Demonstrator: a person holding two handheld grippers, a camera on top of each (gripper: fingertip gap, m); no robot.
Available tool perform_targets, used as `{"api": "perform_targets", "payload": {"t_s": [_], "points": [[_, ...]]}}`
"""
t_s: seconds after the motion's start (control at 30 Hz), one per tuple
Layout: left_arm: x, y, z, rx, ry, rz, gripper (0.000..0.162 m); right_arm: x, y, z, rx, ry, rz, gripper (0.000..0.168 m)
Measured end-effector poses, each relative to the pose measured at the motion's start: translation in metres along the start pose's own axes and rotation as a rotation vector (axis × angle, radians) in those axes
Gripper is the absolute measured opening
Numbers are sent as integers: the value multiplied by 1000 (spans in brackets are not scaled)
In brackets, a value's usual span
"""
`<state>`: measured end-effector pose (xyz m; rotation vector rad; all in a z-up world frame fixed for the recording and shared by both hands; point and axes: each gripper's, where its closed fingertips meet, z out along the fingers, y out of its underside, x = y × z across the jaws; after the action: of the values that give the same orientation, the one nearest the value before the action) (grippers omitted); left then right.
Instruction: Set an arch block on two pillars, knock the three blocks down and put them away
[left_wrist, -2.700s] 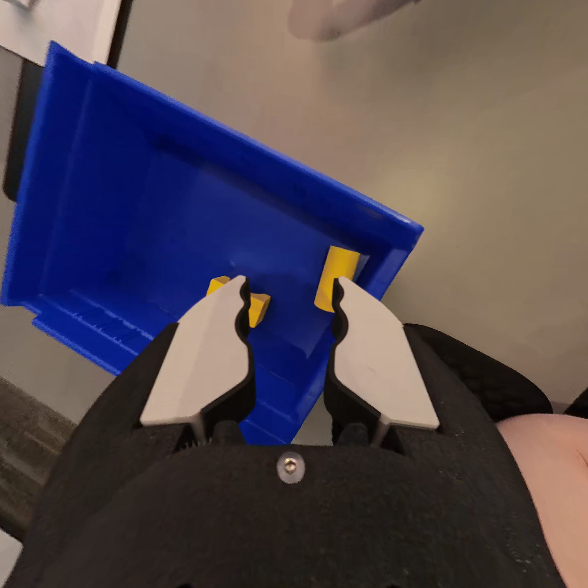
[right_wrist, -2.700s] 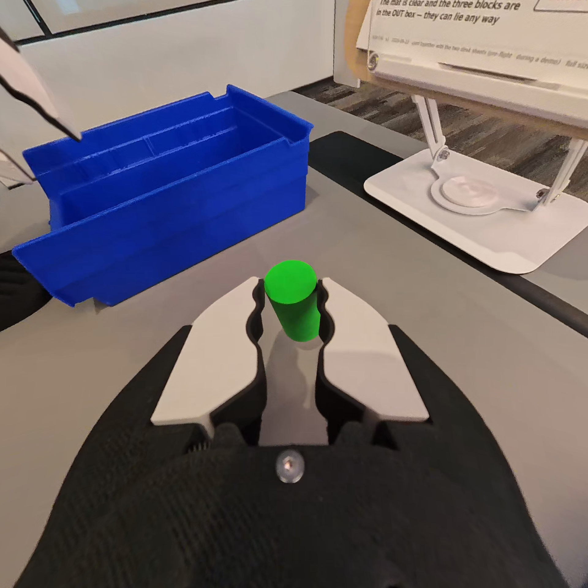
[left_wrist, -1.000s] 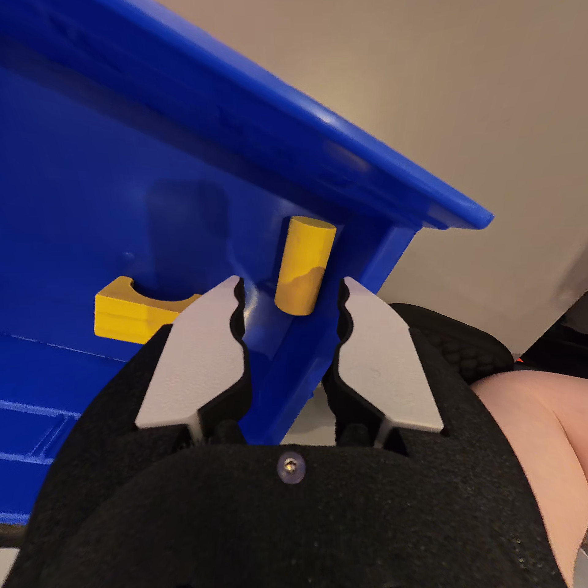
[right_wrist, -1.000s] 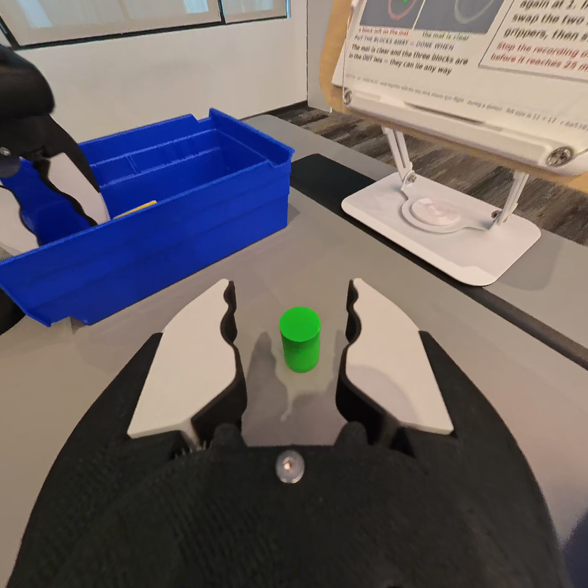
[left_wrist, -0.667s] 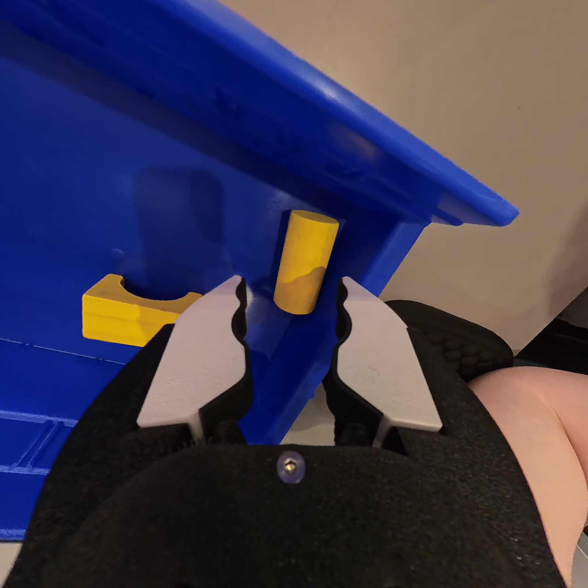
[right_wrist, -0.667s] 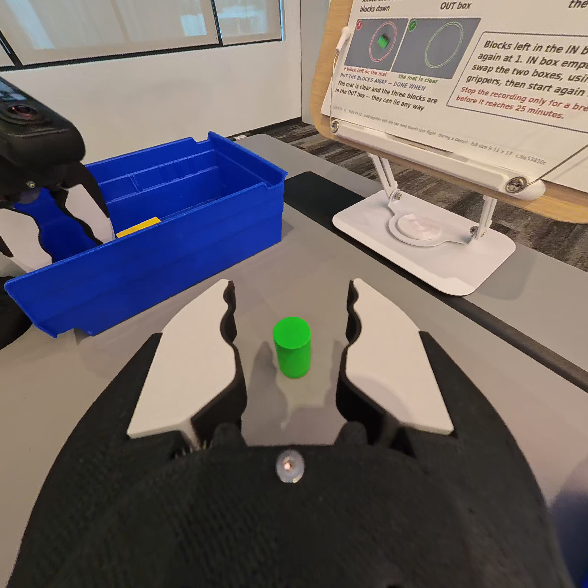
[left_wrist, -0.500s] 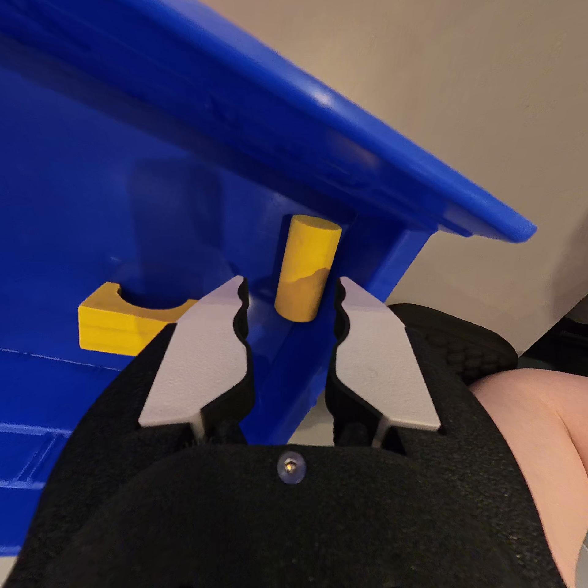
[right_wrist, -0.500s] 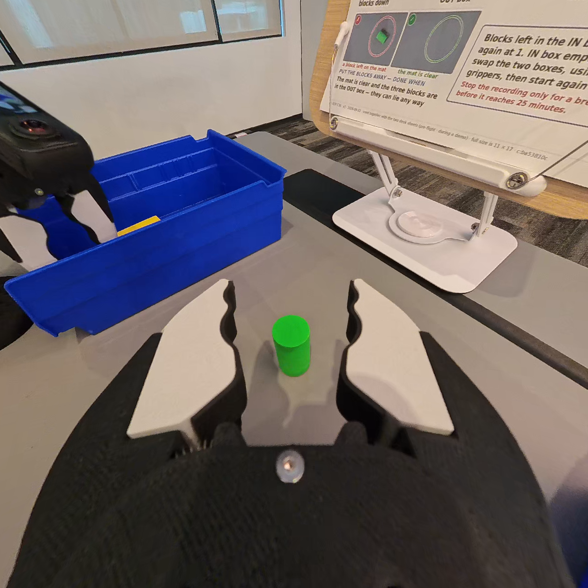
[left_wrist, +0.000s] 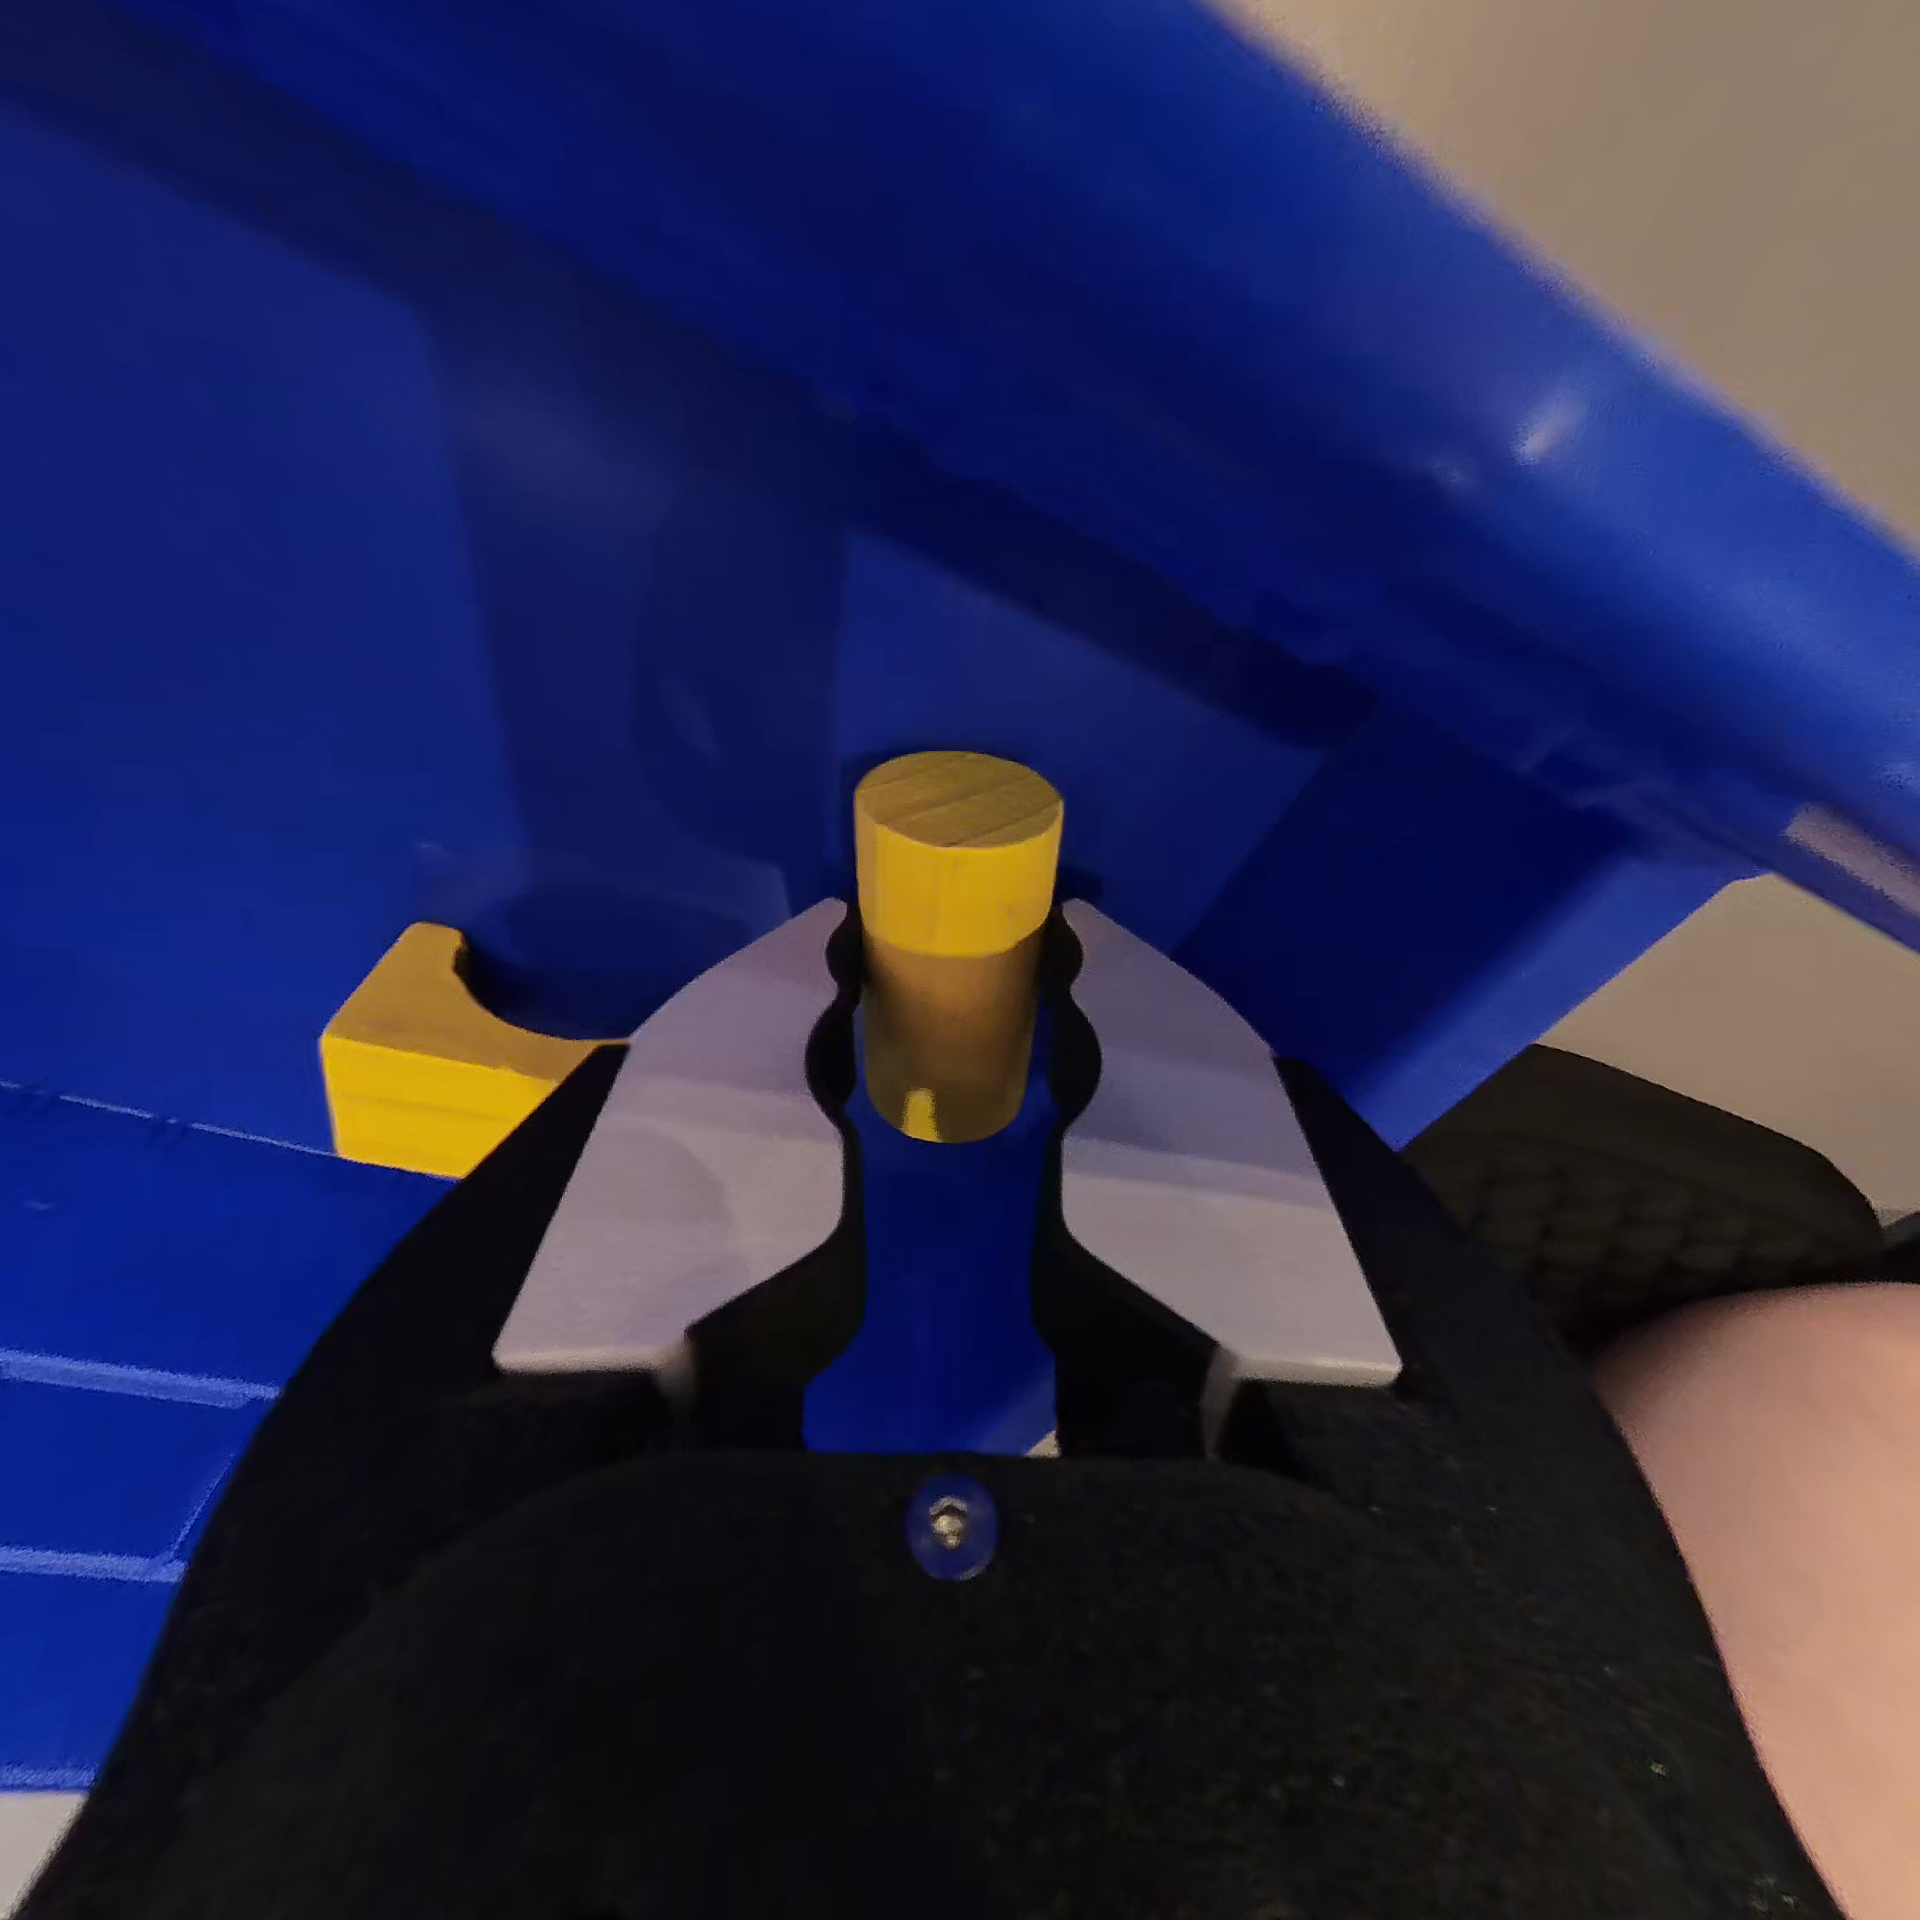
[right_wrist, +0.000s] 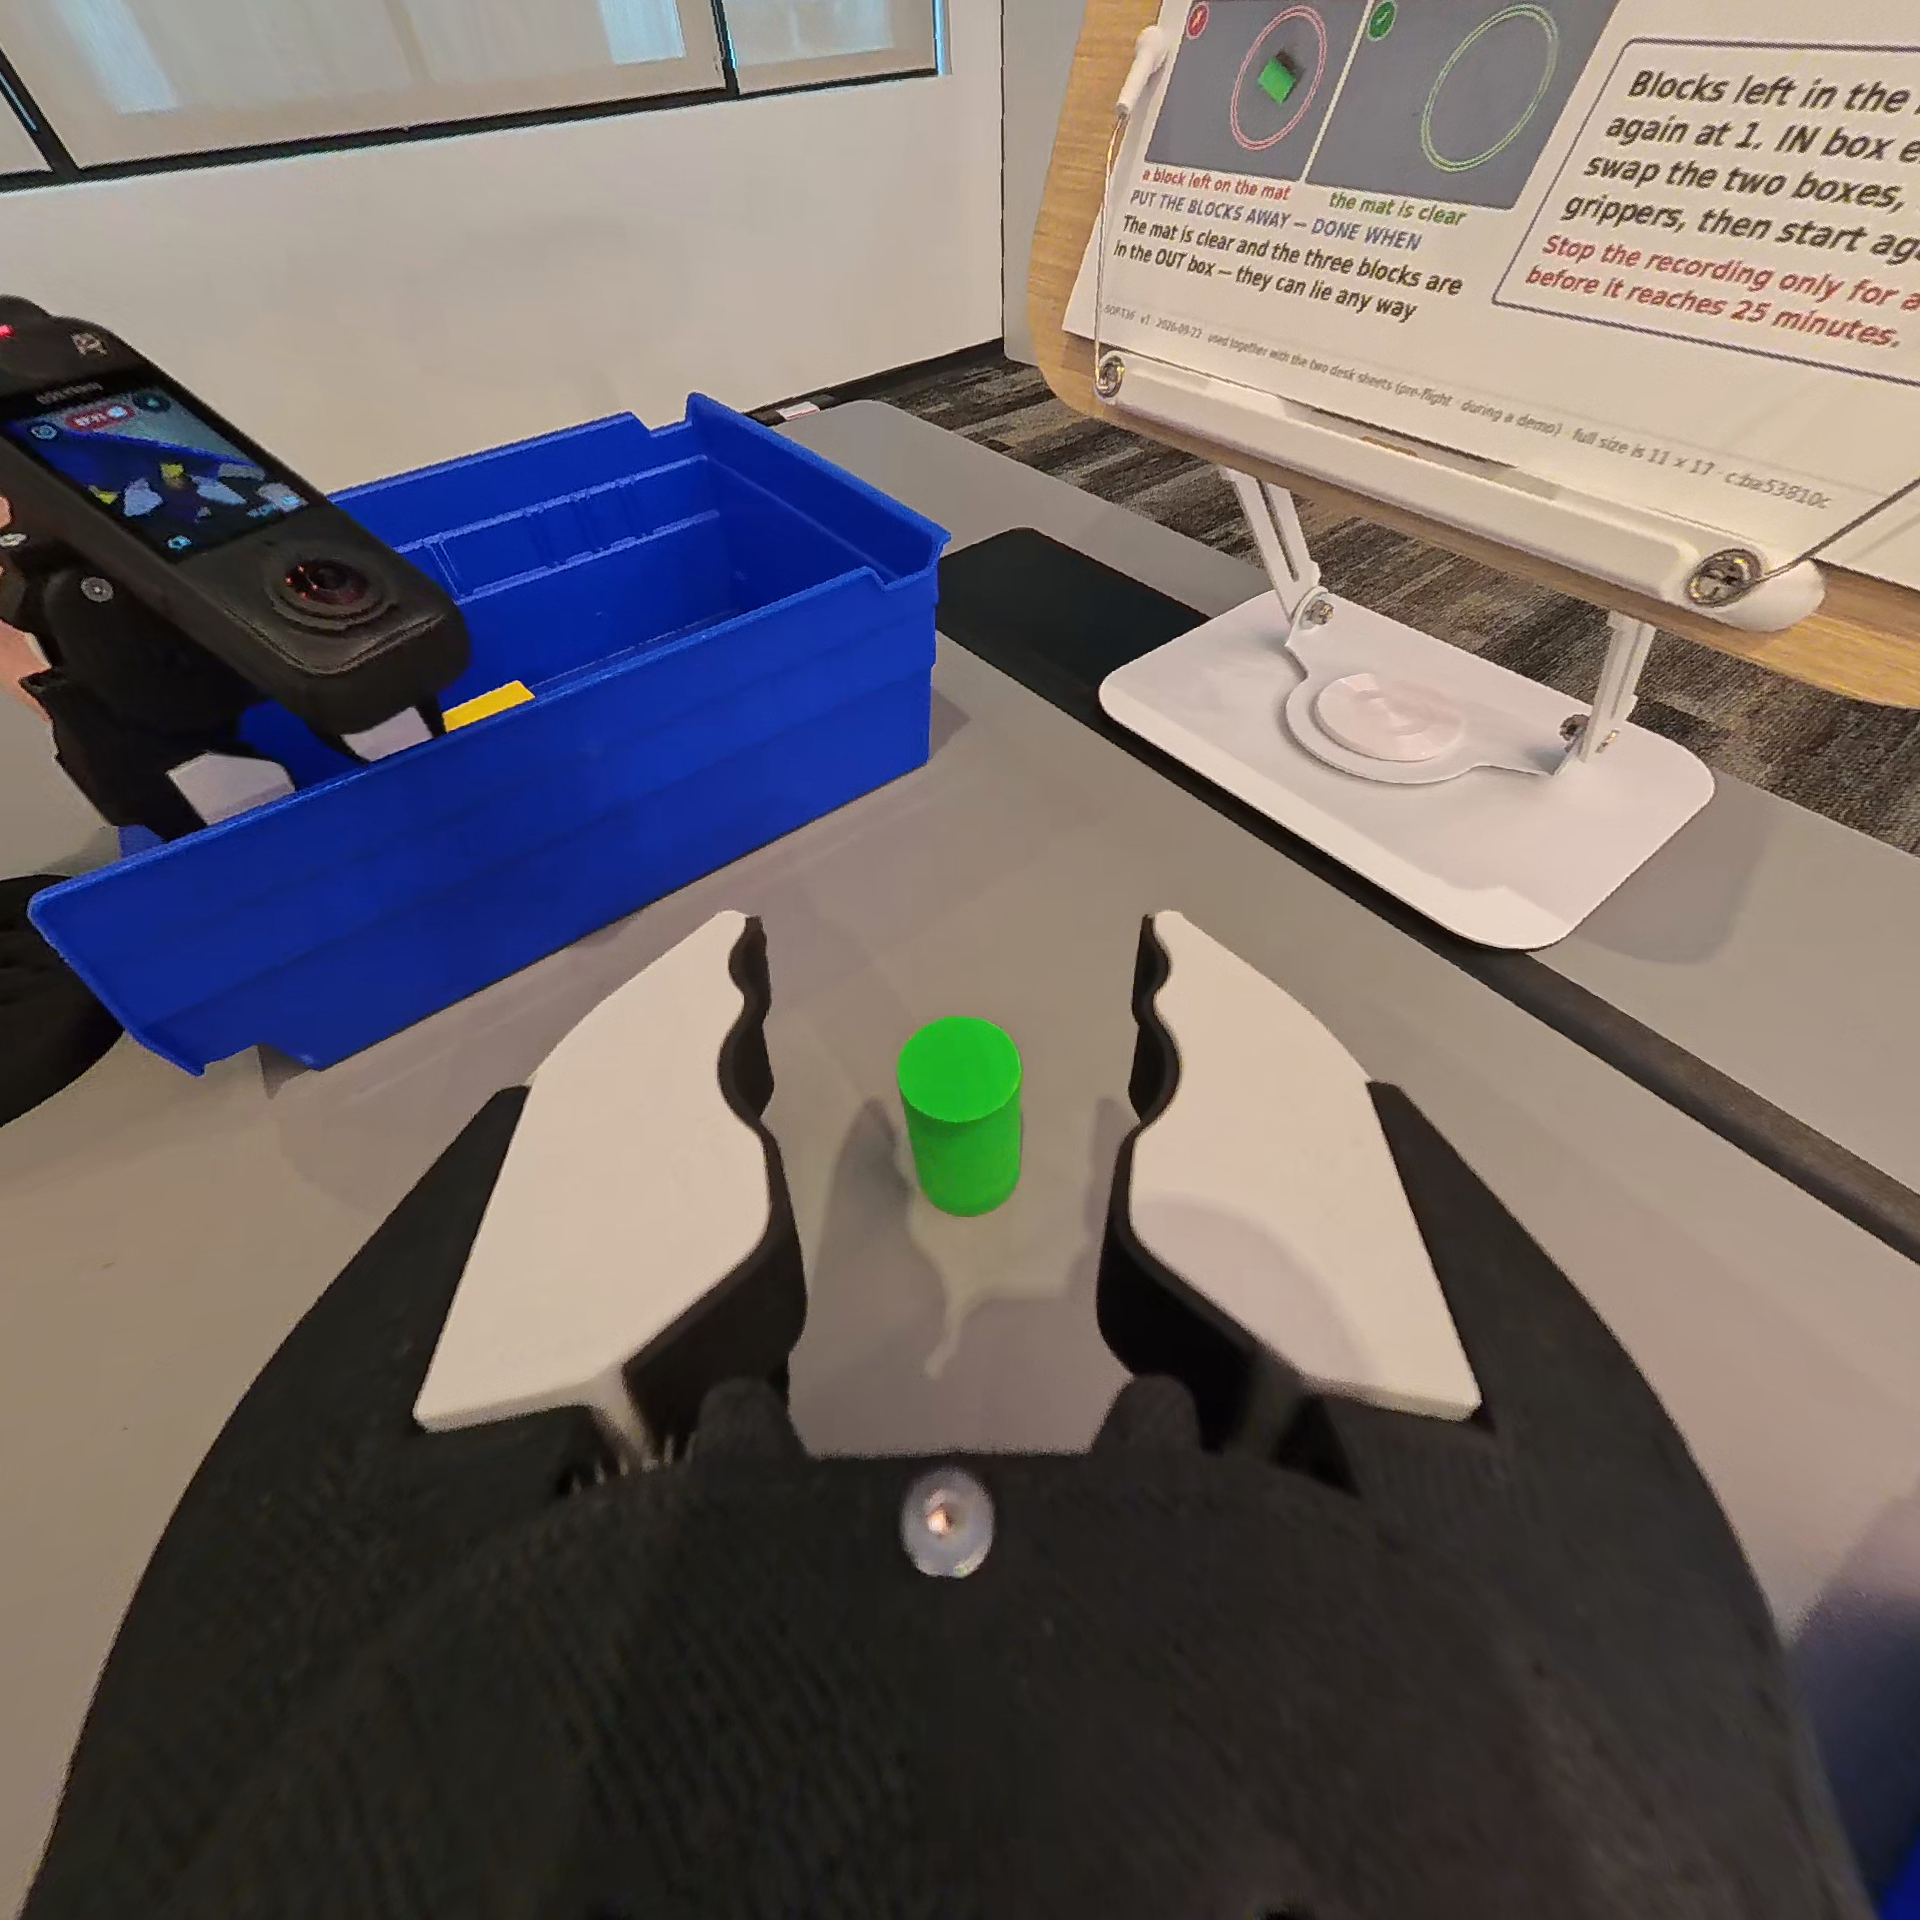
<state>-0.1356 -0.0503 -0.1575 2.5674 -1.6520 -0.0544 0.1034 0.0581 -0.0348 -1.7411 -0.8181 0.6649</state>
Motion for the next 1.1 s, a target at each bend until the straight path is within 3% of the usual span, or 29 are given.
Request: {"api": "perform_targets", "payload": {"t_s": [0.13,0.33,0.43,0.63,0.77,1.1], "points": [[-13,-1,-14,67,-57,-34,34,0,-1,-1,1,2,-7,68],[-27,-17,-80,411,-180,-92,33,-5,-17,-8,80,-25,-23,68],[-24,-44,-122,636,-227,-74,33,-30,-36,-17,171,-137,-59,66],[37,-122,-176,984,-94,114,33,-99,-64,-46,314,-445,-109,55],[67,-146,-171,973,-28,195,33,-119,-69,-55,323,-520,-114,55],[86,-157,-165,950,-12,256,33,-130,-52,-45,215,-568,-102,46]]}}
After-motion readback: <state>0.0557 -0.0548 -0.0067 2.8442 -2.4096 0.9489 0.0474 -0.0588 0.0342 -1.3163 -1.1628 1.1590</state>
